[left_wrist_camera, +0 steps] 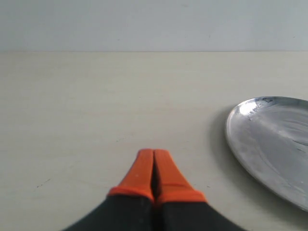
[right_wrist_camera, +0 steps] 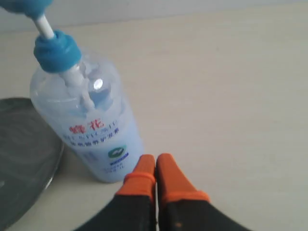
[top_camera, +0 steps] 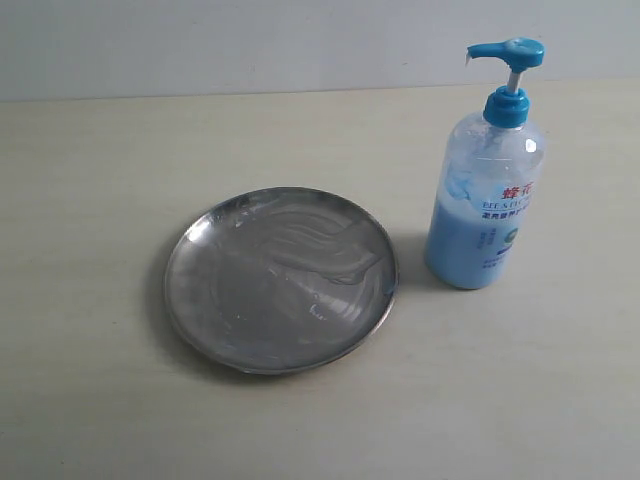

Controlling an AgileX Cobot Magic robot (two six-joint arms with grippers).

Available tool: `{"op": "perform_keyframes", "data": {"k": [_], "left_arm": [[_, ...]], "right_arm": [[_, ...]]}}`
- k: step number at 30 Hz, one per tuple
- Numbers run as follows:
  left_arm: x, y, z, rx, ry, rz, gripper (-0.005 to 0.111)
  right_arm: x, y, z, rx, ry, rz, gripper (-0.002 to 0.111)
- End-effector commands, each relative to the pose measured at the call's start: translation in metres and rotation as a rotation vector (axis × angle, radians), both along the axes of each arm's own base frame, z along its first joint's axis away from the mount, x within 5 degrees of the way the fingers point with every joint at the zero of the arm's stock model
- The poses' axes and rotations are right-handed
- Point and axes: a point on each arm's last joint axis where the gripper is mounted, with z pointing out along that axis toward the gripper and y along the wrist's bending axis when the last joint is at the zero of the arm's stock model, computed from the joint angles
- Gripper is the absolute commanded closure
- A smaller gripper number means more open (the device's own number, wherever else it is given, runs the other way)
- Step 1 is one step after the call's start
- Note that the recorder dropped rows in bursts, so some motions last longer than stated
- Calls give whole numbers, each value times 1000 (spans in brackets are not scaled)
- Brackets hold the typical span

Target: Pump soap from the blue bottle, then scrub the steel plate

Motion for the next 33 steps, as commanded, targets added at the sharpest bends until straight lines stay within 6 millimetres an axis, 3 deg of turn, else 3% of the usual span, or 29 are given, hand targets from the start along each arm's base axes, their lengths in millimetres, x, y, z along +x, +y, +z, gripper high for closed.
{"op": "perform_keyframes", "data": {"k": [1, 17, 21, 27, 33], "left_arm": [[0, 0, 1, -1, -13, 3, 107], [0, 0, 1, -1, -13, 3, 107], [0, 0, 1, -1, -13, 3, 107], [0, 0, 1, -1, -13, 3, 107], [0, 0, 1, -1, -13, 3, 107]], "right_arm": [[12, 8, -8, -23, 76, 96, 105], [50, 14, -31, -52, 245, 131, 108], [57, 31, -40, -65, 234, 188, 108], [58, 47, -60, -54, 222, 186, 108], [50, 44, -76, -38, 147, 166, 108]]}}
